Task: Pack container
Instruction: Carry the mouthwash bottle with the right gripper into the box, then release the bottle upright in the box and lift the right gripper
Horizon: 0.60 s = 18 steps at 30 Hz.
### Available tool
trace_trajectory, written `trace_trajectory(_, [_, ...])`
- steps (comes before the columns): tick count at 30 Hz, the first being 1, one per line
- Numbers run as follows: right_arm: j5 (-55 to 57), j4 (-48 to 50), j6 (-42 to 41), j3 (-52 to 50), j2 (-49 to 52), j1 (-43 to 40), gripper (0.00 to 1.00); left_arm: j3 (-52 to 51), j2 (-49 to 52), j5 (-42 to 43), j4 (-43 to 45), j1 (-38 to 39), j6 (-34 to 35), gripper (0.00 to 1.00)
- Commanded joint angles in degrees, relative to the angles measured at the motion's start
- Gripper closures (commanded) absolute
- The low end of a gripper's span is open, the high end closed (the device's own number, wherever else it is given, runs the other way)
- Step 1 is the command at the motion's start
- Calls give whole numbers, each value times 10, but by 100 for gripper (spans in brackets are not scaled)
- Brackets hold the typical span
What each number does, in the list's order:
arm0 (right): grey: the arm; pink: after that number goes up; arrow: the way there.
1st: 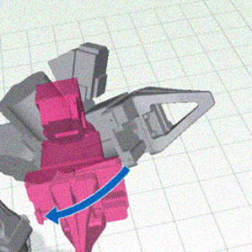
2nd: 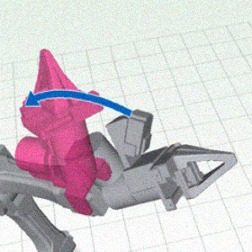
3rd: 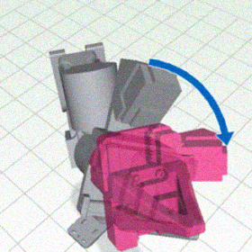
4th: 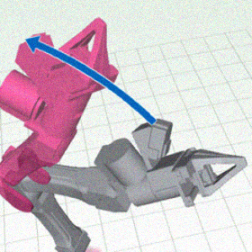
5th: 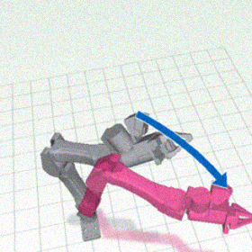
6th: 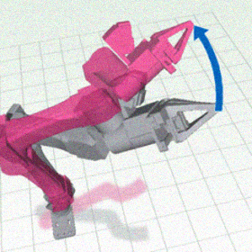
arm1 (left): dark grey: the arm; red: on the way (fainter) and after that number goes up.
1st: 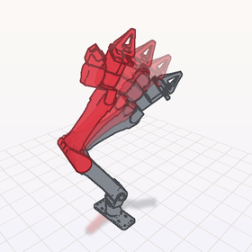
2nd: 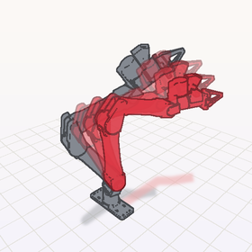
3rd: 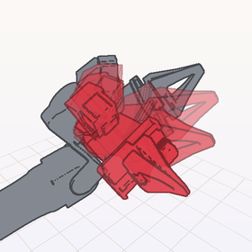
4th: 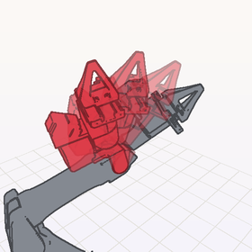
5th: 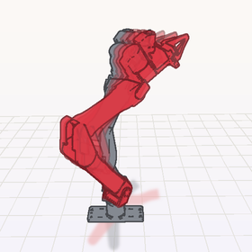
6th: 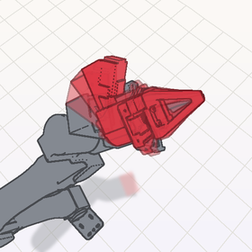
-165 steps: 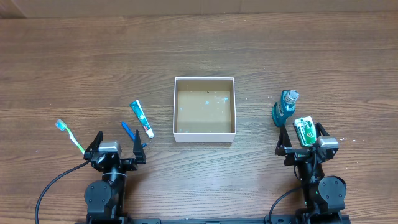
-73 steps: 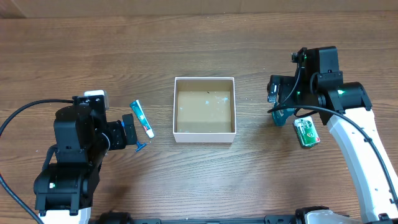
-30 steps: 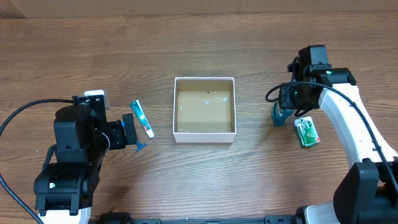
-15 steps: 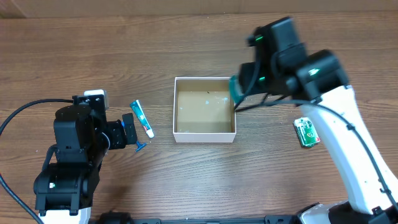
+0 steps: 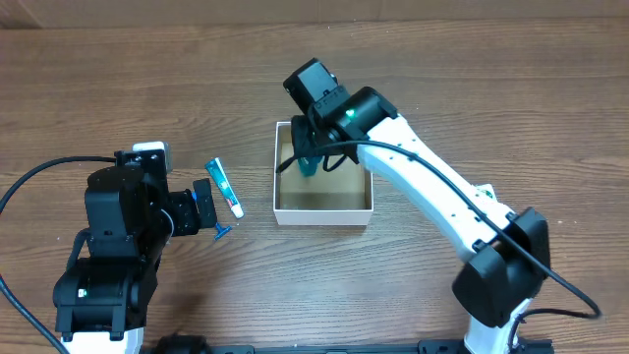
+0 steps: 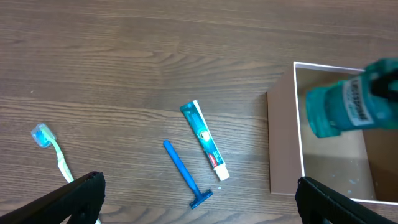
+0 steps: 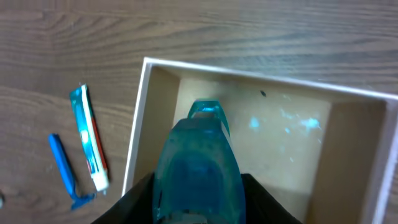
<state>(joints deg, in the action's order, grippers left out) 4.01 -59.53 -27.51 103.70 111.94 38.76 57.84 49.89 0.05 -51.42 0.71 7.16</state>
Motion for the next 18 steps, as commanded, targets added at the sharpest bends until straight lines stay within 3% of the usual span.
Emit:
trace_trajectory(1, [16, 21, -12, 16, 17, 2, 96, 16, -4, 5, 3, -3, 8, 0])
trace_trajectory(8, [15, 64, 8, 16, 65, 2, 94, 16, -4, 4, 2, -3, 8, 0])
trace_trajectory(9, [15, 65, 18, 16, 68, 2, 89, 16, -4, 4, 2, -3, 8, 0])
trace_trajectory(12, [15, 66, 23, 16, 69, 2, 57, 16, -4, 4, -3, -3, 8, 0])
trace_trajectory(18, [-2, 65, 63, 19, 56, 7, 42, 16, -4, 4, -4, -3, 8, 0])
